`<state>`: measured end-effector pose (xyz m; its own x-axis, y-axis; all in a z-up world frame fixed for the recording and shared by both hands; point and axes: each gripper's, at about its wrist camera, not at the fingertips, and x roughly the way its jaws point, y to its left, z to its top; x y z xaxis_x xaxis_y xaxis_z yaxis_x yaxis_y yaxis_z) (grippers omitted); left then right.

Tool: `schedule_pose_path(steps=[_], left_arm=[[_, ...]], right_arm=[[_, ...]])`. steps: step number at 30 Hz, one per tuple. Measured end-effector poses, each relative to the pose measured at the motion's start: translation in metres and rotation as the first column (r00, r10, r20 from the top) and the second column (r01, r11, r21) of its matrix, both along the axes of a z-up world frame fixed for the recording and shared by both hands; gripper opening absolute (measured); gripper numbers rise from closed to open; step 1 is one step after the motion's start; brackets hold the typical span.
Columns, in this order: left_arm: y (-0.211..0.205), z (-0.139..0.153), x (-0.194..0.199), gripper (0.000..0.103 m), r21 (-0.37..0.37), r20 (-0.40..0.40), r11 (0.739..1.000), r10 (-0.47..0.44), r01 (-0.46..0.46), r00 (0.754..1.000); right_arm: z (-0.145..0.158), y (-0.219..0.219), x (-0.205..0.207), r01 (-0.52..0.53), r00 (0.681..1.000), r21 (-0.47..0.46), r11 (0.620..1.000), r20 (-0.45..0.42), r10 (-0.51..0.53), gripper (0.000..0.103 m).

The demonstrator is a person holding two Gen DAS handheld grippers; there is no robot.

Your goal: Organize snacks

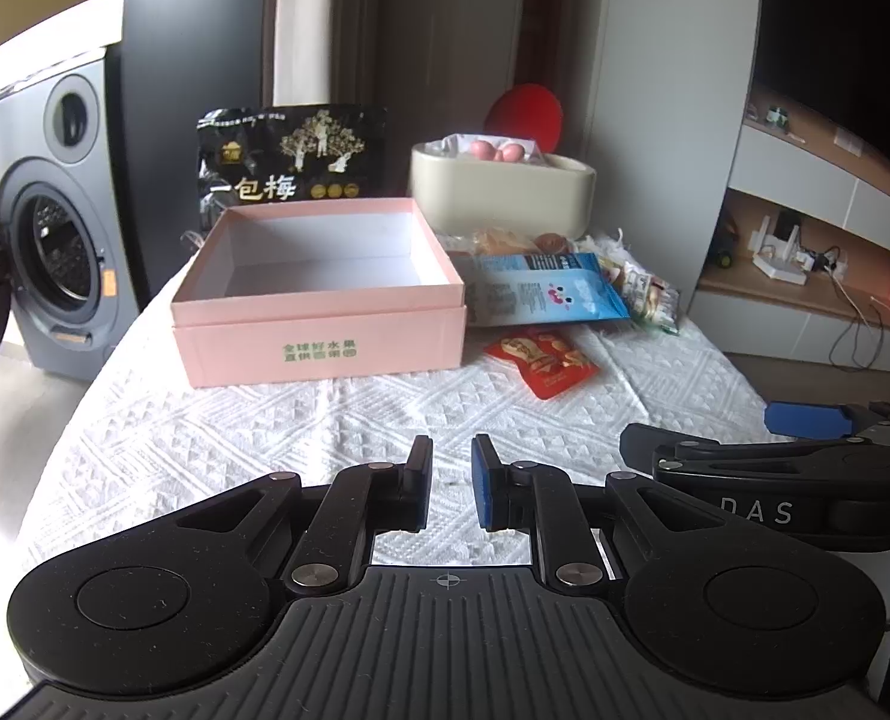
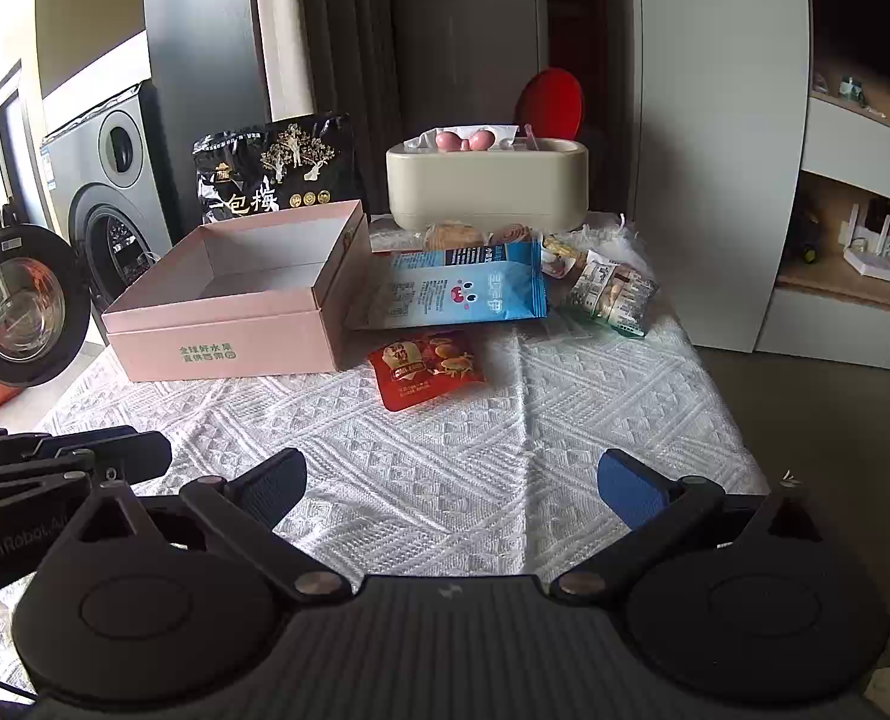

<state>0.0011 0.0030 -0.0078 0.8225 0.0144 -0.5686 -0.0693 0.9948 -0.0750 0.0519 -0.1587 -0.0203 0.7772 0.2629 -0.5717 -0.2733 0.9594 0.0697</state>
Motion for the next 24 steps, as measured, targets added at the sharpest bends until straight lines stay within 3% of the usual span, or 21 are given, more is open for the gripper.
schedule_pose_path(steps=[24], left_arm=[[0.0008, -0.0041, -0.0007, 0.018, -0.002, -0.003, 1.0, 0.001, -0.001, 1.0]], right_arm=[[-0.0017, -0.001, -0.0003, 0.001, 1.0, 0.003, 1.0, -0.005, -0.001, 0.103]])
